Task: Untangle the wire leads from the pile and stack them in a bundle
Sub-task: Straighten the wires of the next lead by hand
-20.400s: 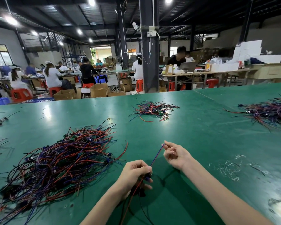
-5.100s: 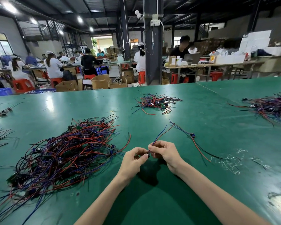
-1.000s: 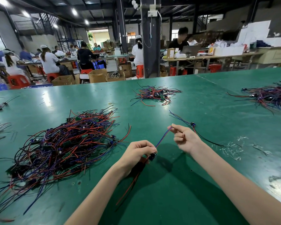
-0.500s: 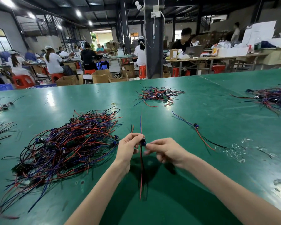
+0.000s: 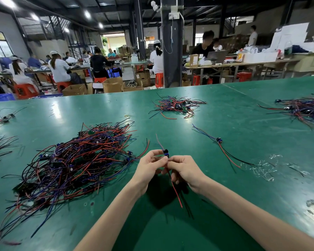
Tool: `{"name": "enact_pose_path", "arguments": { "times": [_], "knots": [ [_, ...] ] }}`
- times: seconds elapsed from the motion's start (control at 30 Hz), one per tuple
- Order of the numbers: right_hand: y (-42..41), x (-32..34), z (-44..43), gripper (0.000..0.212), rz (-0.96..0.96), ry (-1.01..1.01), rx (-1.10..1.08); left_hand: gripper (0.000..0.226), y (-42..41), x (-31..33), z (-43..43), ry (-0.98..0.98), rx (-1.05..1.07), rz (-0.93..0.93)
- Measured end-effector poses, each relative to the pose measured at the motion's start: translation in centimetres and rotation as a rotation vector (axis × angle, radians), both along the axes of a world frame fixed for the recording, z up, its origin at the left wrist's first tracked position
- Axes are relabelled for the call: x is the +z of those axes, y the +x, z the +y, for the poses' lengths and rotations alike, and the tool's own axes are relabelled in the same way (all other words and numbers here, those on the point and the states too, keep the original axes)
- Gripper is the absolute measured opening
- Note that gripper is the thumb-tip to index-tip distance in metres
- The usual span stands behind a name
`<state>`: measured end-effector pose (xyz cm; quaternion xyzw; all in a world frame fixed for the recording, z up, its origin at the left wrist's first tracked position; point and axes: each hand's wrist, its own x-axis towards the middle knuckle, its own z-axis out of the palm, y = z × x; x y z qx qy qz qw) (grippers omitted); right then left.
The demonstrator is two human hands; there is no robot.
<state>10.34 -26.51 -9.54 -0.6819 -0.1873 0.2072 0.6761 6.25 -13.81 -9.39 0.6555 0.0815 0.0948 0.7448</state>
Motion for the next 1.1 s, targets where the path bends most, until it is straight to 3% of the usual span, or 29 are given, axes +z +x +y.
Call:
{"name": "enact_pose_path", "arguments": {
  "times": [0.33, 0.6, 0.77, 0.9, 1.03, 1.1],
  "knots": [
    [-0.4, 0.0, -0.1, 0.023, -0.261, -0.232, -0.040, 0.019, 0.3, -0.4, 0.4, -0.020, 0.032, 0.002],
    [-0.5, 0.0, -0.3, 0.023, -0.415, -0.253, -0.088, 0.012, 0.4, -0.7, 0.5, 0.052, 0.024, -0.001],
    [-0.5, -0.1, 0.1, 0.028, -0.316, -0.232, -0.096, 0.004, 0.3, -0.7, 0.4, -0.043, 0.039, -0.011],
    [-0.7, 0.1, 0.8, 0.027, -0.089, -0.030, -0.052, 0.004, 0.2, -0.6, 0.1, -0.150, 0.052, -0.015],
    [-0.7, 0.2, 1.0, 0.027, 0.184, 0.156, -0.020, 0.007, 0.1, -0.7, 0.0, -0.067, 0.096, -0.086],
    [-0.7, 0.3, 0.9, 0.027, 0.233, 0.171, -0.022, 0.008, 0.0, -0.6, 0.0, -0.030, 0.115, -0.123]
  ]
}}
